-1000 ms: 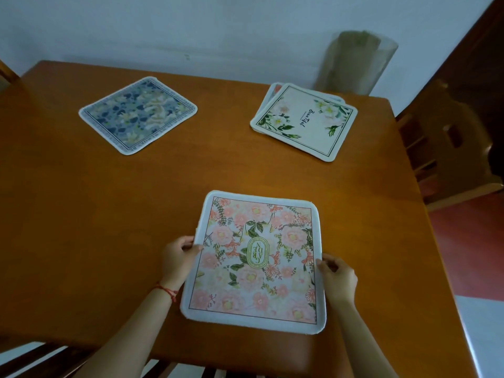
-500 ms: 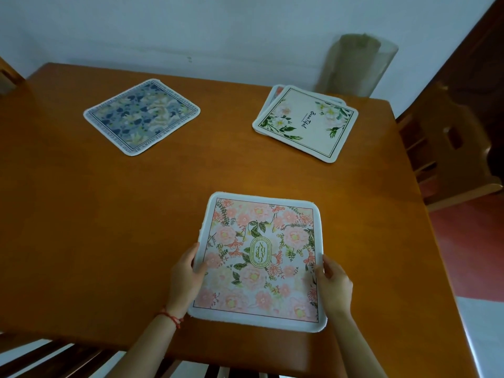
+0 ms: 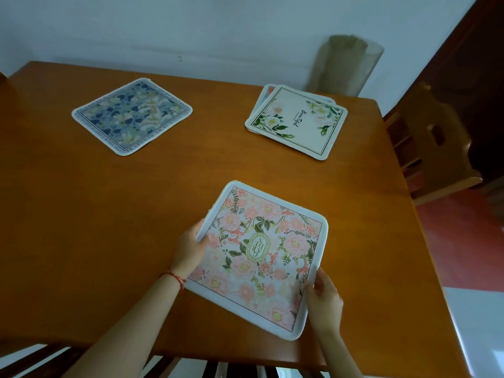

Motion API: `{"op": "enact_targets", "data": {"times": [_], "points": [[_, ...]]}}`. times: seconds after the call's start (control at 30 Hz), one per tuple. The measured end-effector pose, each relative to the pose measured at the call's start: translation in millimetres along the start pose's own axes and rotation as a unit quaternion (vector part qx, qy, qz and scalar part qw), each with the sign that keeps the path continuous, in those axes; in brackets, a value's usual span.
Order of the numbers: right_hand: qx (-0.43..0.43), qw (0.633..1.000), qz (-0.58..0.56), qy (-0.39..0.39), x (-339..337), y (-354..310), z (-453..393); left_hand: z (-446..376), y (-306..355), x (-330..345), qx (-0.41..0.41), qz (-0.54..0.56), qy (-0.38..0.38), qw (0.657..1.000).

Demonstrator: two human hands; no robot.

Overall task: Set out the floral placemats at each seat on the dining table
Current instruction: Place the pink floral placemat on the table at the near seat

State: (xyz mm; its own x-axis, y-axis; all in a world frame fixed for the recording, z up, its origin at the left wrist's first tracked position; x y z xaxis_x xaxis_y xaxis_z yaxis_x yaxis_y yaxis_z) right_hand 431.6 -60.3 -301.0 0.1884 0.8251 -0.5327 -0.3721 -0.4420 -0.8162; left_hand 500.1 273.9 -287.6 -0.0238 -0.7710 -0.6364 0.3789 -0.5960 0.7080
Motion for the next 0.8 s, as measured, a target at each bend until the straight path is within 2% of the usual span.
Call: {"op": "enact_targets", "data": {"times": [0.17, 0.33, 0.47, 0.67, 0.8], "points": [[-0.010, 1.000, -0.008, 0.007, -6.8, -6.8, -2.6, -3.1, 7.2, -4.4, -0.009, -0.010, -0.001, 1.000], [-0.037, 0.996, 0.075, -0.009, -9.5, -21.8, -39.2, 28.3, -19.9, -7.6, -0.055, 0.025, 0.044, 0.997], [-0.046, 0.987, 0.152, -0.034, -5.1, -48.5, -72.8, 66.3, -40.6, -1.7, -0.093, 0.089, 0.074, 0.989], [-0.091, 0.970, 0.204, -0.094, 14.5, -79.4, -106.2, 95.1, -50.4, 1.3, -0.133, 0.082, 0.105, 0.982], [-0.102, 0.965, 0.214, -0.113, 23.1, -82.5, -117.8, 109.5, -63.6, 11.1, -0.167, 0.137, 0.115, 0.970]]}}
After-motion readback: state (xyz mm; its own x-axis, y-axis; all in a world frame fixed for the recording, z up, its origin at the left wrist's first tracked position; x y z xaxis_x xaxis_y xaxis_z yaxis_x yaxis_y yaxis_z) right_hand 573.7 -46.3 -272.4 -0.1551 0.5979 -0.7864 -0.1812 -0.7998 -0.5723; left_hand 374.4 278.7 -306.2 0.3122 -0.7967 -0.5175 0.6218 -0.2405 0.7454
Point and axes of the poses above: each hand's wrist, its own z-axis away from the middle knuckle, its own x-axis out of the palm, y = z × x, the point moved 9 cm from there along -z, towards the middle knuckle, and after that the axes turned 4 degrees about -z, right-handed, at the moved point
